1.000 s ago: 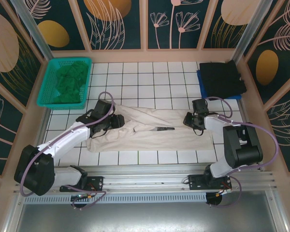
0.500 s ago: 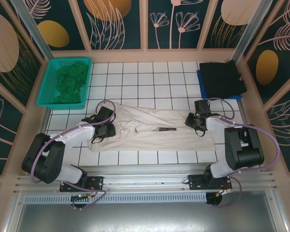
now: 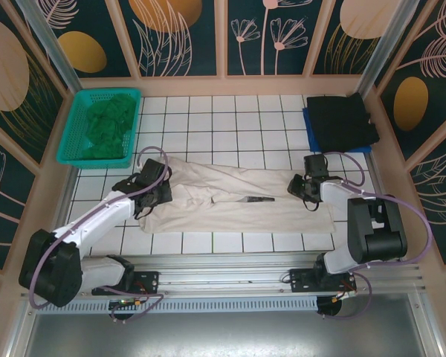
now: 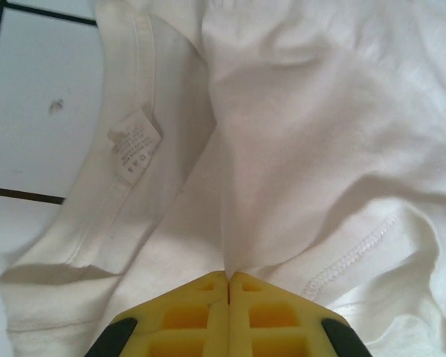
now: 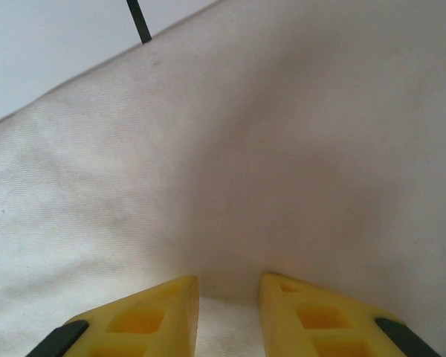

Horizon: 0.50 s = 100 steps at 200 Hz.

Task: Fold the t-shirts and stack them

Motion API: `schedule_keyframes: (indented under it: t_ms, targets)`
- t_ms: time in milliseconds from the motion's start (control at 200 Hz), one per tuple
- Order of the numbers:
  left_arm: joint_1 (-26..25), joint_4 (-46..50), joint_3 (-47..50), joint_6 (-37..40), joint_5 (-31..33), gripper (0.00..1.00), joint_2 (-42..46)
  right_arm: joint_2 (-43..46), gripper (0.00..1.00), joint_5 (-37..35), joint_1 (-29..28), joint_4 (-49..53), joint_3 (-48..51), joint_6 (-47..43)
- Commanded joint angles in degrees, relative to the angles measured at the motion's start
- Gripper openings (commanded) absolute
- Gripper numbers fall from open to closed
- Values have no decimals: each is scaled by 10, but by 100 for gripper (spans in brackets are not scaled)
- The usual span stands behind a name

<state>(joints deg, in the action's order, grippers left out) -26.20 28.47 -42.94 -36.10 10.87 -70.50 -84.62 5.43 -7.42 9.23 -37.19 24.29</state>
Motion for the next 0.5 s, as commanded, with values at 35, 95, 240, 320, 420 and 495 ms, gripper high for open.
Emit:
schedule_keyframes:
  t_ms: [35,95,240,320,420,495]
  targets:
    - [1,57,-38,-4,19,0,49,10,30,0,12,23,12,-14]
    - [1,75,-52,-7,24,0,62,7,30,1,15,21,14,-16]
    - [1,100,-64,-15,17,0,72,5,32,10,19,13,18,-16]
    - [1,104,-57,-23,12,0,74,6,34,17,19,9,20,-17]
    - [1,112,-59,-27,5,0,73,9,37,22,19,10,22,-20]
    - [1,126,-73,-26,-2,0,67,16,38,24,19,10,24,-22]
